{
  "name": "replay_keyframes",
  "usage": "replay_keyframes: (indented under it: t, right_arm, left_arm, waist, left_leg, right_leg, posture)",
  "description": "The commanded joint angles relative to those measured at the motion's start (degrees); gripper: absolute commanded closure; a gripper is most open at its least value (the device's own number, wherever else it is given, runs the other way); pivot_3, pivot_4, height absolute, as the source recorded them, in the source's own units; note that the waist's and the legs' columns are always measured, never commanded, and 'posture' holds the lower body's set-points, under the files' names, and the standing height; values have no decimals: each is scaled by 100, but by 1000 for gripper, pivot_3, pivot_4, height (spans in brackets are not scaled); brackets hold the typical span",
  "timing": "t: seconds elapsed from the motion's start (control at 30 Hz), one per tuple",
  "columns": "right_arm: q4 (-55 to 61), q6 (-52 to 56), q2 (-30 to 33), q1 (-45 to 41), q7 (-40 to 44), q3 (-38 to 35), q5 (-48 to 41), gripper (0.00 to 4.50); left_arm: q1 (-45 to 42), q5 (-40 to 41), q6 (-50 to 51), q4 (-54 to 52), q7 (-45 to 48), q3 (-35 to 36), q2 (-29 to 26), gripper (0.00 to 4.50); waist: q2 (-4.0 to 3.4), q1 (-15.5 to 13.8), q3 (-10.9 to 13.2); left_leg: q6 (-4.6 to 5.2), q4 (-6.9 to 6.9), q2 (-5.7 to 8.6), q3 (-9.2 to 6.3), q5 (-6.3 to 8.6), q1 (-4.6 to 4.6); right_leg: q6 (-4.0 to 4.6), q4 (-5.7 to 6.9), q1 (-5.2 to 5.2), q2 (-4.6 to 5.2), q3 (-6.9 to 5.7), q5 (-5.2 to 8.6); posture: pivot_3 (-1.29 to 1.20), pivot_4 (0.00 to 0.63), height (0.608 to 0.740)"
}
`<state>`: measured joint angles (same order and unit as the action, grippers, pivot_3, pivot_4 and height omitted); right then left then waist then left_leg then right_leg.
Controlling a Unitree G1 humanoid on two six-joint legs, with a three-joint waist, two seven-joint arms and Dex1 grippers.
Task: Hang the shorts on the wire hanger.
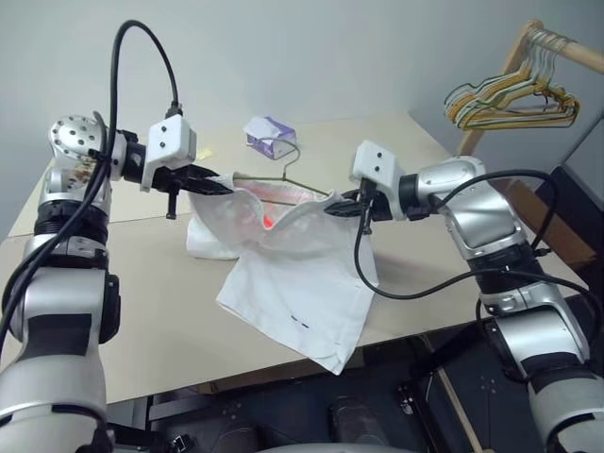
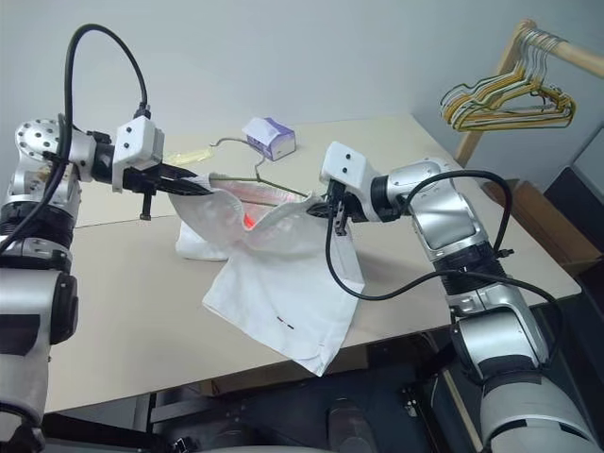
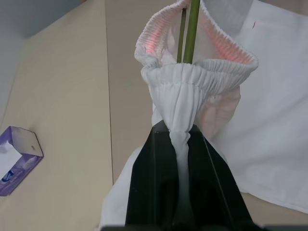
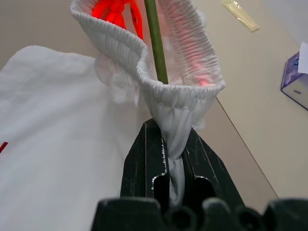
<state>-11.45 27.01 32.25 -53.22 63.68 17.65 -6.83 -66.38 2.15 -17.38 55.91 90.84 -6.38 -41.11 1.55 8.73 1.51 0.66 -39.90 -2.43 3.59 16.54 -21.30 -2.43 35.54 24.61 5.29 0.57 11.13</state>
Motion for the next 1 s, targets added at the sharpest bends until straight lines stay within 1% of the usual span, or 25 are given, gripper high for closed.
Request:
replay_keyframes:
  t: [0.03, 0.1, 0.2, 0.23, 0.4, 0.43, 0.47, 0.5, 0.57, 0.67, 0.7, 0.83, 0.9, 1.0]
  right_arm:
    - [50, -59, -3, -132, -73, -221, -6, 4497]
    - [68, -55, 3, -110, -84, -219, 1, 4500]
    - [111, 17, 5, -79, -118, -241, -17, 4500]
    - [131, 47, 9, -64, -135, -255, -26, 4500]
    - [335, 308, 89, 106, -288, -421, -104, 4500]
    - [401, 406, 101, 162, -353, -494, -139, 4500]
    - [486, 529, 124, 225, -414, -568, -168, 4500]
    - [571, 625, 152, 283, -457, -620, -181, 4500]
    - [778, 852, 221, 406, -558, -723, -221, 4500]
    - [1388, 1875, 241, 576, -1224, -1078, -215, 4500]
    - [1637, 2437, 248, 584, -1408, -1281, -309, 4500]
    - [2610, 4383, 322, 685, -2021, -1958, -563, 4500]
    - [3001, 5249, 435, 742, -2353, -2065, -505, 4500]
    - [3448, 6340, 228, 851, -3011, -2514, -316, 4500]
  left_arm:
    - [-16, 163, -393, -98, -53, 212, -4, 4500]
    - [-27, 233, -457, -37, -90, 284, 50, 3898]
    - [-80, 242, -441, 29, -195, 356, 88, 3109]
    - [-97, 236, -447, 50, -236, 369, 89, 2710]
    - [-105, 450, -471, 78, -579, 677, 109, 1126]
    - [-81, 501, -462, 51, -619, 740, 96, 730]
    - [-45, 545, -455, 17, -672, 811, 83, 482]
    - [-12, 578, -448, -12, -739, 866, 75, 92]
    - [26, 618, -360, -57, -984, 971, 80, 39]
    - [220, 766, -244, -341, -1329, 1154, 156, 39]
    - [367, 910, -220, -534, -1363, 1248, 226, 39]
    - [997, 1617, 685, -1796, -1505, 1536, 462, 39]
    - [1384, 1888, 1117, -2528, -1646, 1598, 533, 39]
    - [1864, 2119, 1747, -3476, -2073, 1634, 592, 39]
  waist:
    - [0, 4, 0]
    - [0, 8, 0]
    - [0, 7, 0]
    - [0, 8, 0]
    - [0, 7, 0]
    - [0, 6, 0]
    - [0, 5, 0]
    - [0, 6, 0]
    - [0, 3, 0]
    - [0, 3, 0]
    - [0, 2, 0]
    - [0, -7, 0]
    - [0, -2, 0]
    - [1, 0, -1]
  left_leg:
    - [0, 0, 0, 0, 0, 0]
    - [0, 0, 0, 0, 0, 1]
    - [0, -1, 0, 0, 0, 1]
    - [0, -1, 0, 0, 0, 0]
    - [0, -1, 0, 0, 0, 0]
    - [0, -1, 0, -1, 0, 0]
    - [0, -1, 0, -1, 0, 0]
    - [0, -1, 0, -2, 0, 0]
    - [0, -1, 1, -2, 0, 0]
    - [0, -1, 1, -3, 0, 1]
    - [0, -1, -1, -5, 0, 1]
    - [-1, -4, 1, -7, 0, 1]
    - [0, -5, 0, -10, 0, 0]
    - [0, -5, 1, -10, 0, 2]
  right_leg:
    - [0, 0, 0, 0, 0, 0]
    - [0, 1, 0, 0, 0, 0]
    - [0, 1, 0, 1, 0, 0]
    - [0, 1, 0, 1, 0, 0]
    - [0, 2, 0, 1, 0, 0]
    - [0, 2, 0, 2, 0, 0]
    - [0, 2, 0, 2, 0, 0]
    - [0, 2, 0, 2, 0, 0]
    - [0, 3, 0, 3, 0, 0]
    - [0, 7, 0, 4, 0, 0]
    - [0, 11, 0, 4, -1, 0]
    - [0, 18, 0, 9, -3, 0]
    - [0, 18, 1, 9, -2, 0]
    - [0, 18, 0, 9, 0, 0]
  posture:
    - [-107, 0, 740]
    - [-108, 0, 740]
    - [-108, 0, 740]
    - [-108, 0, 740]
    - [-112, 0, 740]
    - [-115, 0, 740]
    - [-116, 0, 740]
    - [-118, 0, 740]
    - [-118, 0, 740]
    - [-132, 0, 740]
    - [-132, 0, 740]
    - [-151, 0, 740]
    - [-151, 0, 740]
    - [-170, 0, 740]
